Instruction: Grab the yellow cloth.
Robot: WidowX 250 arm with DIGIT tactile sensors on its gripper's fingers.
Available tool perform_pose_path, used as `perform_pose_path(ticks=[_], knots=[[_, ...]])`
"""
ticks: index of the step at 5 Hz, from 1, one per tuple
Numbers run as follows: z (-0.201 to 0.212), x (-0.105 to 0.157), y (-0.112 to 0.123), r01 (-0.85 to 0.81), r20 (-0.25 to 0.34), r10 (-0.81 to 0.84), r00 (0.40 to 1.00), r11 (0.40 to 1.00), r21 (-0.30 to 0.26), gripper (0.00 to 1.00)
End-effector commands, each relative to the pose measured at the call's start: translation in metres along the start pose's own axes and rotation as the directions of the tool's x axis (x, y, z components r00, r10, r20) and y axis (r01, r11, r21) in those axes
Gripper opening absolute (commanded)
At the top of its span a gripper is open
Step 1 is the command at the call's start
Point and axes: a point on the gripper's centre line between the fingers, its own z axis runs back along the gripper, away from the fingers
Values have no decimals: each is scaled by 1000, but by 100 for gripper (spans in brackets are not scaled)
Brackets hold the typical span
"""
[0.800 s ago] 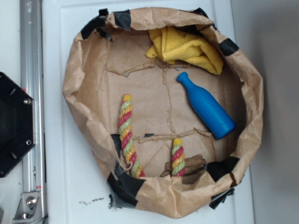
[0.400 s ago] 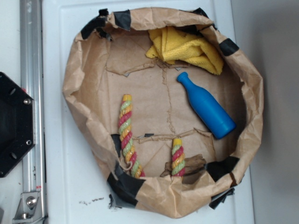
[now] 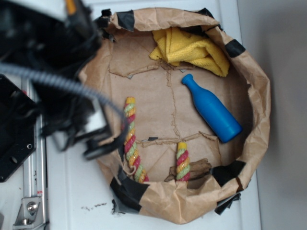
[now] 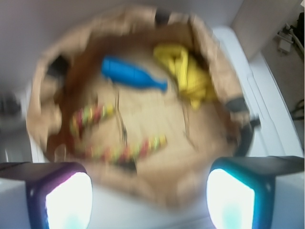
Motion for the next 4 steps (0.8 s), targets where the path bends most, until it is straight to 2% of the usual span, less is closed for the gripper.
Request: perform_pose_path(ticks=[1, 2, 3, 4], knots=[[-74, 45, -6, -224, 130, 216, 968, 973, 56, 100], [-124, 42, -12, -371, 107, 359, 927, 919, 133, 100], [-155, 43, 3, -489, 105, 478, 872, 846, 212, 100], [-169, 60, 37, -596, 92, 594, 800, 766, 240, 100]])
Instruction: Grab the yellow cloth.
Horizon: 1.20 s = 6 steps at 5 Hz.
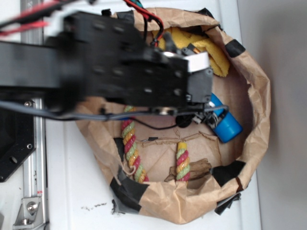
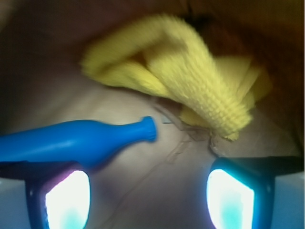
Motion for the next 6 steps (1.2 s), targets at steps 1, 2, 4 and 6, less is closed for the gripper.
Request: perform_pose_path(ticks=[1, 2, 4, 6], knots=[[-14, 67, 28, -159, -33, 160, 987, 987, 20, 100], [-19, 73, 28, -55, -95, 65, 993, 993, 106, 100], [-16, 60, 25, -68, -70, 71, 995, 997, 45, 0], [5, 52, 23, 26, -55, -27, 998, 1000, -12, 0]])
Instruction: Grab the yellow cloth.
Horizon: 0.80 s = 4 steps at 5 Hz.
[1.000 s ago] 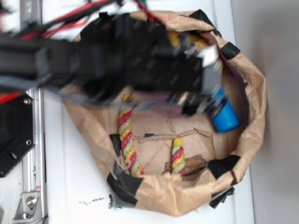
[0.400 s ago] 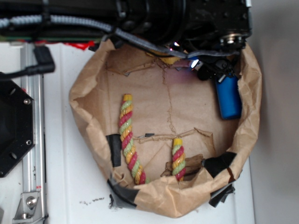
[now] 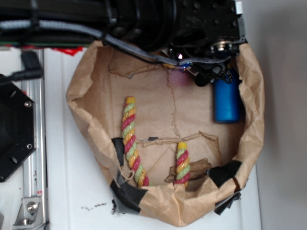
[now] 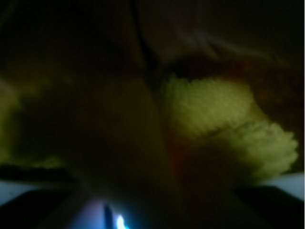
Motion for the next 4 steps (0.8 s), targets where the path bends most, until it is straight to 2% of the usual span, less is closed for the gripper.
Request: perform_pose_path(ticks=[1, 2, 3, 4], knots=[[90, -25, -4, 309, 128, -288, 949, 930, -197, 0], [129, -44, 0, 481, 167, -452, 876, 838, -258, 0], [144, -70, 3, 633, 95, -640, 762, 707, -316, 0], [149, -76, 4, 722, 121, -723, 681, 633, -279, 0]])
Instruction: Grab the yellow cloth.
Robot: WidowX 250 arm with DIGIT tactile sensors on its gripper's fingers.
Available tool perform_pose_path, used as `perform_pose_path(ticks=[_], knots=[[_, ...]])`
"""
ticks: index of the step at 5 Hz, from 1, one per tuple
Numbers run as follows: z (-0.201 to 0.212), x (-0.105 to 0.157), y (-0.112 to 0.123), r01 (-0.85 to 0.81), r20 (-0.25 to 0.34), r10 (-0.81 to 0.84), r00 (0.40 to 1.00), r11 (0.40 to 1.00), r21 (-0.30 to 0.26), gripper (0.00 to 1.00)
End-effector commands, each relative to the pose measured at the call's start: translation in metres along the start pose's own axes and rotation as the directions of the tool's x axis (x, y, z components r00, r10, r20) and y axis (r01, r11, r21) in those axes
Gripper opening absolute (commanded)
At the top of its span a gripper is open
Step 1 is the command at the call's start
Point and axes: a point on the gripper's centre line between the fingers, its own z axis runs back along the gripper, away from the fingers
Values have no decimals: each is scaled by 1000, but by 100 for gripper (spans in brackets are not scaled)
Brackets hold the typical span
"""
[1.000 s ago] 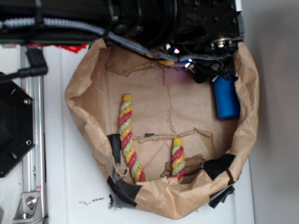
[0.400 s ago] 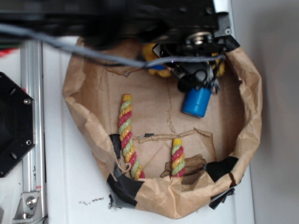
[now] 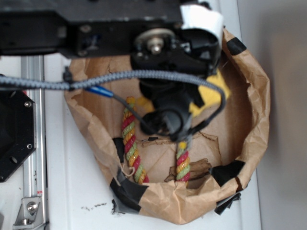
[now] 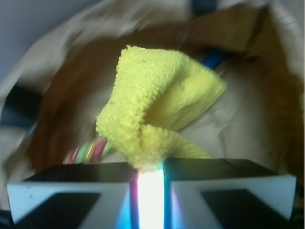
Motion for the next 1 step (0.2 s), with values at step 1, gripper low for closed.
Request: perform_pose_path(ticks=[1], knots=[[23, 1, 20, 111, -13, -110, 994, 992, 59, 0]])
